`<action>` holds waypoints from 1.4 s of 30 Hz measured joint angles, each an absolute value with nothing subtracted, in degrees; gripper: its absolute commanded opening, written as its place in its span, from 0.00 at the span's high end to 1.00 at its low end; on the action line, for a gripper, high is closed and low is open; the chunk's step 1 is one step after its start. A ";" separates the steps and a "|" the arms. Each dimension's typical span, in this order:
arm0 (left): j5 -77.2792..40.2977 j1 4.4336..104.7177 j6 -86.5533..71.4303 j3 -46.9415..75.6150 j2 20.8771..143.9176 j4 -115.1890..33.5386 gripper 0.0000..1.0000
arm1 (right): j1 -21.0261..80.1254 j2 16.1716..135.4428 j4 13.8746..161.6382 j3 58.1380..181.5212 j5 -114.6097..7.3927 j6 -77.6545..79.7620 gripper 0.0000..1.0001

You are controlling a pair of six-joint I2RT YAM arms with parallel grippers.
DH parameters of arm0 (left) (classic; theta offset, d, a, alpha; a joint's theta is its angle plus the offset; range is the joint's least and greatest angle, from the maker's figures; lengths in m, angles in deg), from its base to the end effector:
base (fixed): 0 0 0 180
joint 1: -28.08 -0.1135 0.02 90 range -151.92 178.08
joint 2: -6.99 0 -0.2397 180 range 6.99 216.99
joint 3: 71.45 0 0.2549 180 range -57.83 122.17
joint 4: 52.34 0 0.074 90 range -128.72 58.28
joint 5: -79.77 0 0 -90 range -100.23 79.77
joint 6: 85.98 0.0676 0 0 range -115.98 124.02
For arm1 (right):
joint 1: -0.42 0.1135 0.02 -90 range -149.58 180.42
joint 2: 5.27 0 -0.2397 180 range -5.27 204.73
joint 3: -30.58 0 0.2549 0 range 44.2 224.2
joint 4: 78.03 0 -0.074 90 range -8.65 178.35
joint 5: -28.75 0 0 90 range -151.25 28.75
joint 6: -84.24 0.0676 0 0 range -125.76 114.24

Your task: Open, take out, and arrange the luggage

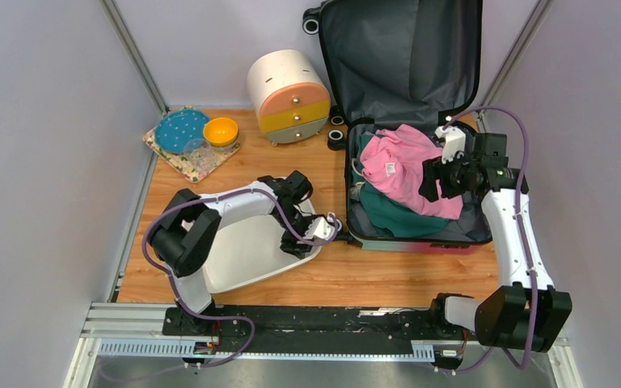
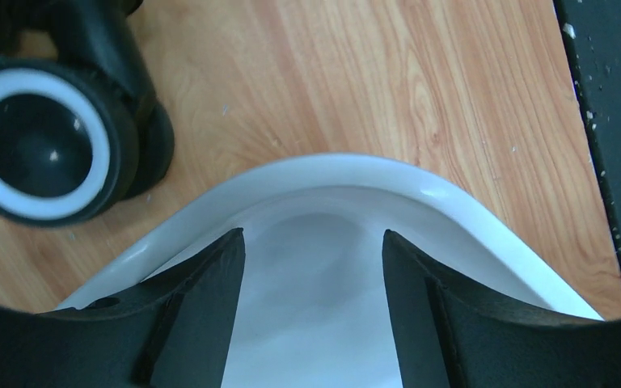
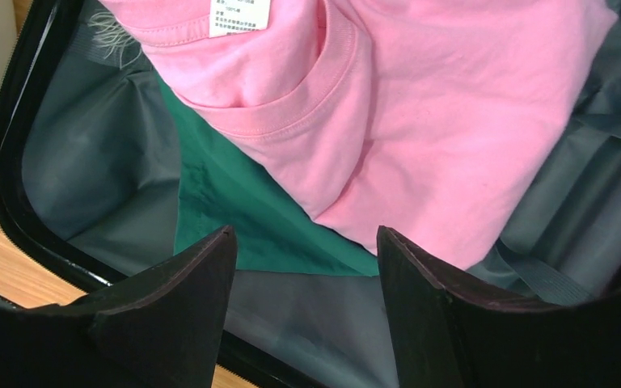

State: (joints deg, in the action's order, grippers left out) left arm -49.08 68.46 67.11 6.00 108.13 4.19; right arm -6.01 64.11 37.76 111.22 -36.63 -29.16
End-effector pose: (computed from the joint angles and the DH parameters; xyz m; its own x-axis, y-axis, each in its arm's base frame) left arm 0.2172 -0.2404 0.1215 0.1825 0.7564 -0.6281 0.9345 -0.3320 -0.1283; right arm 0.2687 -0.0019 0.2795 -0.6692 -0.2879 -0.6850 -0.4505 0.8904 0.0659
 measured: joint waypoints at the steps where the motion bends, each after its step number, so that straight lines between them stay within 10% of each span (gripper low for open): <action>1: -49.30 68.85 69.08 6.37 108.51 4.85 0.27 | -5.69 64.35 37.87 111.07 -36.63 -29.16 0.33; 13: -46.20 69.22 73.95 8.60 106.60 10.12 0.23 | -1.51 64.77 38.44 109.78 -36.61 -28.02 0.33; 27: -45.15 31.15 64.44 8.36 90.91 9.22 0.21 | -1.51 62.34 37.79 109.76 -35.86 -28.02 0.33; 42: -42.00 30.56 71.59 15.22 107.22 8.89 0.45 | -1.51 63.02 36.67 109.76 -36.04 -28.35 0.33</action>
